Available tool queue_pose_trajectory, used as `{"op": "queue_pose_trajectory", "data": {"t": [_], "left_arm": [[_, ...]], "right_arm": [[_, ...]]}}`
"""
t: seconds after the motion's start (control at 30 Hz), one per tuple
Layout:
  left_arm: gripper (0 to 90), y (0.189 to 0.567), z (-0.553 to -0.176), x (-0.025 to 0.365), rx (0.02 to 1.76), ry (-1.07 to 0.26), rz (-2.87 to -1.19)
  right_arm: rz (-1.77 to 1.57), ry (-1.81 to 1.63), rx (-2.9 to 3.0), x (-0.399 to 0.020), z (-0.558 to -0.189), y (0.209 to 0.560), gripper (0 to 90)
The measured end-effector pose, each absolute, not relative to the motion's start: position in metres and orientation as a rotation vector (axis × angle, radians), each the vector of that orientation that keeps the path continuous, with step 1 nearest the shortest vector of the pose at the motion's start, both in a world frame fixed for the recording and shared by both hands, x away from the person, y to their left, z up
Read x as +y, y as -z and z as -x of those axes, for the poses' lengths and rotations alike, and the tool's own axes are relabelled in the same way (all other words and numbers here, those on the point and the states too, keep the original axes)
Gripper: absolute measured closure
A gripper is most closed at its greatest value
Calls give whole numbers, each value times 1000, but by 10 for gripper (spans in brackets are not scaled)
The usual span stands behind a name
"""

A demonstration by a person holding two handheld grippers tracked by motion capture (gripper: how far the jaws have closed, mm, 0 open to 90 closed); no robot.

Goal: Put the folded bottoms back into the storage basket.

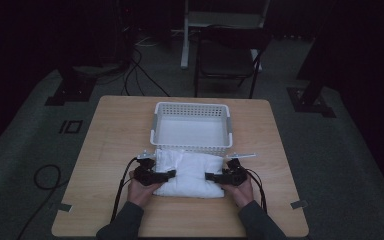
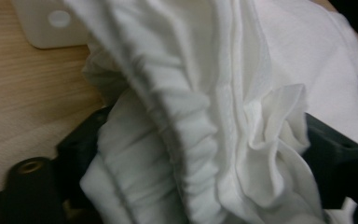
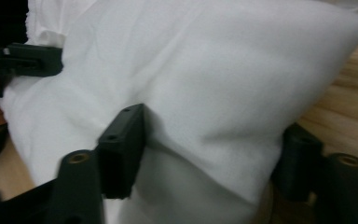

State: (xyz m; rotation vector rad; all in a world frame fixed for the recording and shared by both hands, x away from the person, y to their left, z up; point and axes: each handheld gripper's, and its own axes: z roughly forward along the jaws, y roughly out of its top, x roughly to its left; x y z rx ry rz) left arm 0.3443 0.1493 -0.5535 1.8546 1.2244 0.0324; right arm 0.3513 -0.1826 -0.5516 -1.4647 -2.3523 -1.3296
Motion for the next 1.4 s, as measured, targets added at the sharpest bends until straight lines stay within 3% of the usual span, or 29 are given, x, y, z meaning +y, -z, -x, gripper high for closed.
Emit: {"op": "queue_pose_trajectory", "data": {"t": [0.2,0.37,0.8,1.4], "left_arm": [[371,551,-342,150,1205,-3,-1850],[459,543,-334,143,1181,-105,-1893],[502,531,-315,137,1161,-236,-1905],[503,511,-302,138,1156,-241,-1863]], "right_arm": [[1392,1370,-2397,-182,-350,549,579],[1383,1403,-2485,-177,-342,543,661],[1340,1462,-2555,-177,-330,529,682],[1281,1528,-2563,-181,-320,512,687]]}}
